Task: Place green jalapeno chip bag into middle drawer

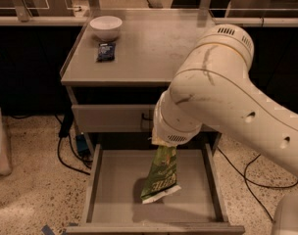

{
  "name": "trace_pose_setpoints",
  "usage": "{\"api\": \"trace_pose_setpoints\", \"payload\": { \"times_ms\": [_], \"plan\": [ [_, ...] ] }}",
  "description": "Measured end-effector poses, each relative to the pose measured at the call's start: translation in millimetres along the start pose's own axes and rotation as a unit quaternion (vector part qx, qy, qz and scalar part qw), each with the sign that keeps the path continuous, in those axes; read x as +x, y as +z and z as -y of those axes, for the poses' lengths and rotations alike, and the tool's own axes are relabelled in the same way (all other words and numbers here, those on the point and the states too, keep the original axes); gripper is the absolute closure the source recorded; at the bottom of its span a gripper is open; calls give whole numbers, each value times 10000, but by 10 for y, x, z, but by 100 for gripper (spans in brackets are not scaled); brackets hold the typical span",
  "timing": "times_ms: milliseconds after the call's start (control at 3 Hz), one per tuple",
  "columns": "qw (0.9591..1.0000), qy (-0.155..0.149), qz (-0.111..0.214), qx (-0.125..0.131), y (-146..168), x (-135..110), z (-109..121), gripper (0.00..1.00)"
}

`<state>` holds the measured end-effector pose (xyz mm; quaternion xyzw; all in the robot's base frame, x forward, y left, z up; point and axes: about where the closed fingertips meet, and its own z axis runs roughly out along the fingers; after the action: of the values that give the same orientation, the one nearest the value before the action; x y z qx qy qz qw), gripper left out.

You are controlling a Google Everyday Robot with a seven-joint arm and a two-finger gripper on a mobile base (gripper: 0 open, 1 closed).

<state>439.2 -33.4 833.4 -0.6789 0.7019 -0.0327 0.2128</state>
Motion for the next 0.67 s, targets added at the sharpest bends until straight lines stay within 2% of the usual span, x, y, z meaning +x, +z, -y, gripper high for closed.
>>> {"api": "trace_pose_setpoints", "payload": {
  "times_ms": [333,667],
  "plan": [
    [9998,48,124,-113,216,2,-74,100],
    [9981,253,49,-555,799,180,-374,100]
  ]
}}
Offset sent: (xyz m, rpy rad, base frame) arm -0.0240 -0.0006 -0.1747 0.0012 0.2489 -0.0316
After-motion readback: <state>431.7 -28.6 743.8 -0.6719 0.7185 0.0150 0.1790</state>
